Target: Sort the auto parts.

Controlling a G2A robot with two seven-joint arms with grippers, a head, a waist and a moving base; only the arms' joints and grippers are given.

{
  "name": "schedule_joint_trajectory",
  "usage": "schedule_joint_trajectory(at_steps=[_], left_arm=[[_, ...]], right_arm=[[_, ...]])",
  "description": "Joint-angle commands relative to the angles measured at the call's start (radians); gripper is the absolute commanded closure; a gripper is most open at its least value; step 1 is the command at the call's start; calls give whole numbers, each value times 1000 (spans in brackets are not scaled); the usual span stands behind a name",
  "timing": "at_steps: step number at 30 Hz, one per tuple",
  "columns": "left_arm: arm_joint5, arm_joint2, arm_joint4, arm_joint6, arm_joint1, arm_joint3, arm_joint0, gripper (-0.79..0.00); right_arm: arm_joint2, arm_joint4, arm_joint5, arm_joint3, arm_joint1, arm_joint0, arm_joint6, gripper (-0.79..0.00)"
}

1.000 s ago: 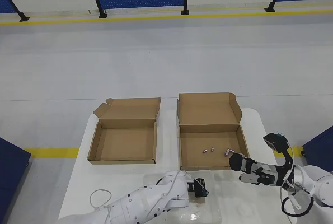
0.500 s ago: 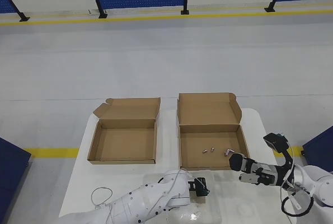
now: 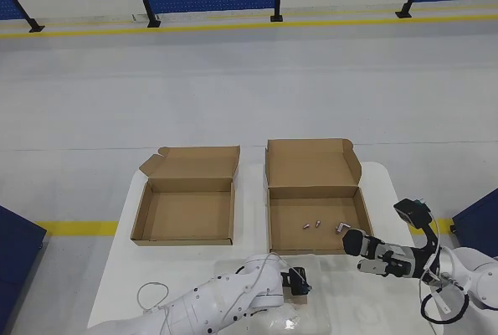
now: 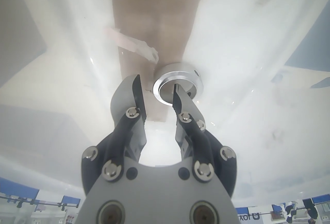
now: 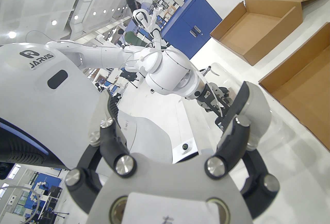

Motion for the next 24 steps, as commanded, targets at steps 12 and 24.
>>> schedule_joint_trajectory(at_steps=[12,24], left_arm=[[-1,7,0,1,-13,26,-5,-209],[11,-11,8,-11,-12,15,4,-225]], right_arm=[[0,1,0,0,0,0,0,-785],[0,1,0,0,0,0,0,-785]])
